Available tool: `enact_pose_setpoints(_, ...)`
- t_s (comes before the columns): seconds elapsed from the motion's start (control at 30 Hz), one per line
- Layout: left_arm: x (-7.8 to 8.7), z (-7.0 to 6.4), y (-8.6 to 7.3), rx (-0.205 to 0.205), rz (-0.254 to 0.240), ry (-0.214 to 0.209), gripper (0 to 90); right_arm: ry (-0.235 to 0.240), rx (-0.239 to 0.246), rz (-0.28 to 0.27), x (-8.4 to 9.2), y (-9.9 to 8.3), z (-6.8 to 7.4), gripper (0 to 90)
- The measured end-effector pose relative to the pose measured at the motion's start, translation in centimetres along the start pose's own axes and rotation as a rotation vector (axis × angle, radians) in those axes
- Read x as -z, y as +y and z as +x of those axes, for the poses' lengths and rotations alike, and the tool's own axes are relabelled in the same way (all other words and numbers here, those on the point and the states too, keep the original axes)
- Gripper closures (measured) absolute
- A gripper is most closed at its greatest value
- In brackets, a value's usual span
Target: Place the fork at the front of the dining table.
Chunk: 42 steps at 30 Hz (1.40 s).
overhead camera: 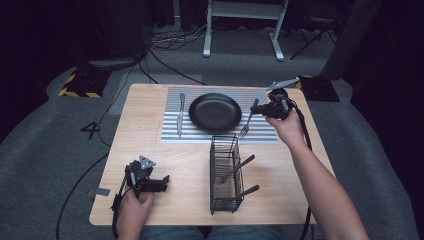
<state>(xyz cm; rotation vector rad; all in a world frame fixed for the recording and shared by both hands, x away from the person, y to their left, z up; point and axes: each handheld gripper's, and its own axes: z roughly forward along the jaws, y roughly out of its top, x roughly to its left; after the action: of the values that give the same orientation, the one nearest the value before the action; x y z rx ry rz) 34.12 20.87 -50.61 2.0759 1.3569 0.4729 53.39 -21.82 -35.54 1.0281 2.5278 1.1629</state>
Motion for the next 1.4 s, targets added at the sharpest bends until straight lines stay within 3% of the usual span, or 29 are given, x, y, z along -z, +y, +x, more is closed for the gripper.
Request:
enact_pose_setpoints(0.4,0.0,0.0,0.0,0.0,0.0,0.0,0.2,0.009,0.014,0.021,-1.2,0.1,0.3,86.3)
enact_pose_setpoints(0.57,0.0,0.0,0.0,0.001,-0.001,0.001,0.2,0.035,-0.003,0.025,-1.6,0.2,-0.1,86.2)
enact_pose_setpoints(0.93,0.0,0.0,0.0,0.002,-0.001,0.001,0.3,0.038,-0.01,0.031,-2.2,0.0,-0.7,85.8)
enact_pose_setpoints(1.4,0.0,0.0,0.0,0.002,-0.001,0.001,0.2,-0.024,-0.038,0.017,-2.3,-0.6,-1.6,67.1)
